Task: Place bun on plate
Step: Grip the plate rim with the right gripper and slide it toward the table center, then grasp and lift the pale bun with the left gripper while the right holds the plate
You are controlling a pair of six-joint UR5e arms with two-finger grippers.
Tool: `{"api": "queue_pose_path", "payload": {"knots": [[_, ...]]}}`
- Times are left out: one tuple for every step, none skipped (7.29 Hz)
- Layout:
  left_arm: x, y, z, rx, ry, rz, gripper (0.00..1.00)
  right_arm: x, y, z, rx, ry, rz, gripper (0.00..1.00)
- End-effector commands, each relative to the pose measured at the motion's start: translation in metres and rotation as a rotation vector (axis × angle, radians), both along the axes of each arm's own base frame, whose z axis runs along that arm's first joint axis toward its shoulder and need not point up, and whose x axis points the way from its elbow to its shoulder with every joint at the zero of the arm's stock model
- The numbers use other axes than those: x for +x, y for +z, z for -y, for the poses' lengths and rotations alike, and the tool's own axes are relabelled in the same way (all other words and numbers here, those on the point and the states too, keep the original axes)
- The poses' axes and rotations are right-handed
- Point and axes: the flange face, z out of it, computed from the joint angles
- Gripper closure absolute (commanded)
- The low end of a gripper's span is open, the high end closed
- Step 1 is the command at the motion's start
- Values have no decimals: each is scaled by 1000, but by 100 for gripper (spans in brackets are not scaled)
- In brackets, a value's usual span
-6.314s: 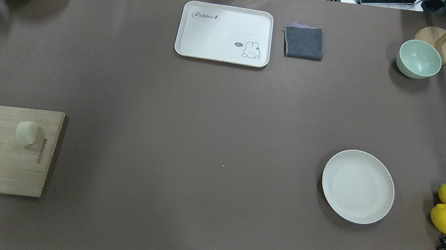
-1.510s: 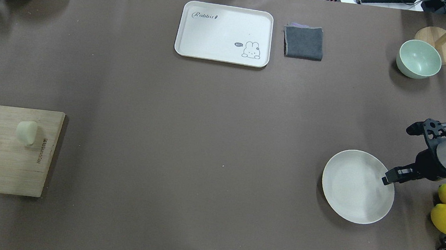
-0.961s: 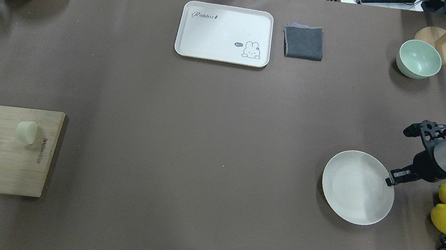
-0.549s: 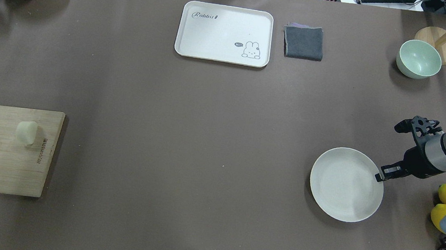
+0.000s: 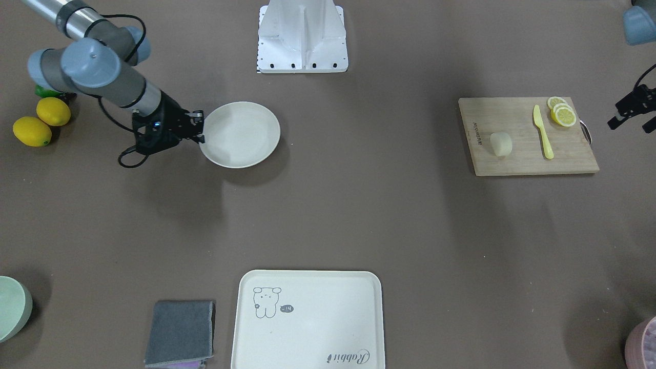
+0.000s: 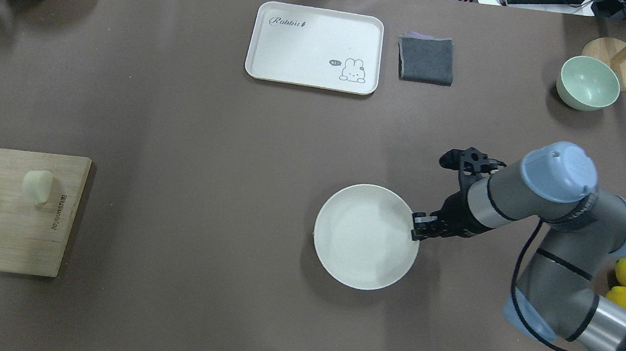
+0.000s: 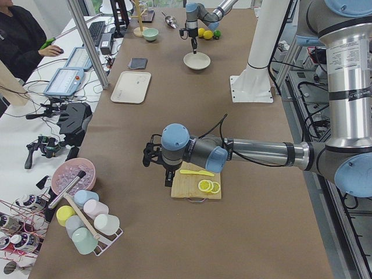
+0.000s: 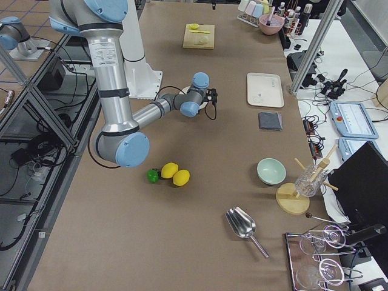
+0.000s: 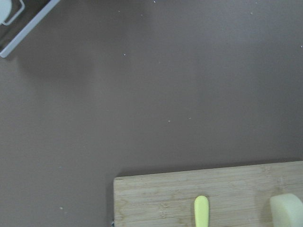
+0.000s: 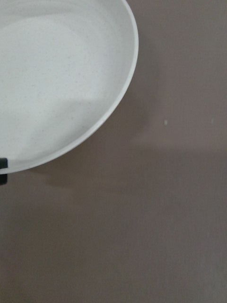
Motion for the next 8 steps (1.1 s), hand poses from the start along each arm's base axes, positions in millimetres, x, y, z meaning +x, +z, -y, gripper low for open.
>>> {"api": "queue_pose_path", "payload": {"knots": [[82,-15,-18,-85,-51,-36,3,-60,-65,-21,-80,52,-7,100],[111,-16,-35,-107,-72,-57,3,-63,-64,-23,-97,57,-14,100],[144,-19,-42,-112,-82,-44,3,-69,-67,-20,-95,58,-13,100],[171,-24,-48,-100,-91,-26,3,-79,-64,-14,-103,65,-27,100],[190,-29,-51,-96,-85,-26,5,-82,-62,-12,-105,67,-32,100],[200,-31,-53,-88,-79,-22,5,-84,-62,-14,-104,63,-33,100],[220,-32,-54,-92,-75,-14,5,-85,-59,-13,-105,64,-37,100],[231,-31,-60,-81,-55,-6,10,-85,-59,-13,-107,64,-33,100]]}}
